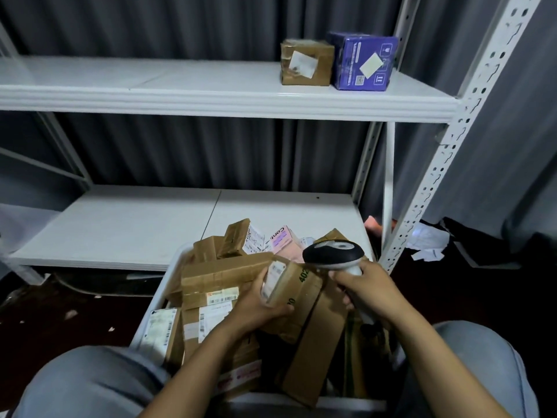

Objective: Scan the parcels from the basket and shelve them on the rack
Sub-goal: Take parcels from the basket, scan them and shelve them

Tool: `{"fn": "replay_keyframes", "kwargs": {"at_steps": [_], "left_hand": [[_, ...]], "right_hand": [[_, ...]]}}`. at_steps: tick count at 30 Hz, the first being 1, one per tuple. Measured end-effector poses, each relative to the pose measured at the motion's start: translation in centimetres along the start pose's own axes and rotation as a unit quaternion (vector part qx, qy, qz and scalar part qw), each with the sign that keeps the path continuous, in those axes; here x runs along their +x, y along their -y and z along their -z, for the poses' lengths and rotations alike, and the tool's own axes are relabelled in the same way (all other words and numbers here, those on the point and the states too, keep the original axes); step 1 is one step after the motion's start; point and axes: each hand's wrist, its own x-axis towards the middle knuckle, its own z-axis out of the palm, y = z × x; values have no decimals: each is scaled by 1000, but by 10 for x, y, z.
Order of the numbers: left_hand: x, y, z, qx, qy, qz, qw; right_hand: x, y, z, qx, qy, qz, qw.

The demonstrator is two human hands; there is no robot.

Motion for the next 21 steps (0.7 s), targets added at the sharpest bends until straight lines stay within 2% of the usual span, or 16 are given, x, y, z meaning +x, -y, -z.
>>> {"fn": "replay_keyframes", "kwargs": {"at_steps": [3, 8, 13, 18, 21], "left_hand": [[-8, -14, 0, -17, -78, 3, 997], [-26, -35, 5, -125, -99, 3, 987], [-46, -44, 9, -261, -55, -82, 960], [-48, -38, 9, -309, 63, -97, 944], [-46, -40, 9, -321, 51, -105, 940]], "right_hand": [[-1, 4, -10, 85, 6, 14, 996], [1, 10, -22, 167, -30, 40, 985], [3, 13, -13, 277, -66, 34, 958], [3, 16, -8, 336, -87, 2, 938], [2, 17, -4, 322, -86, -12, 943]]}}
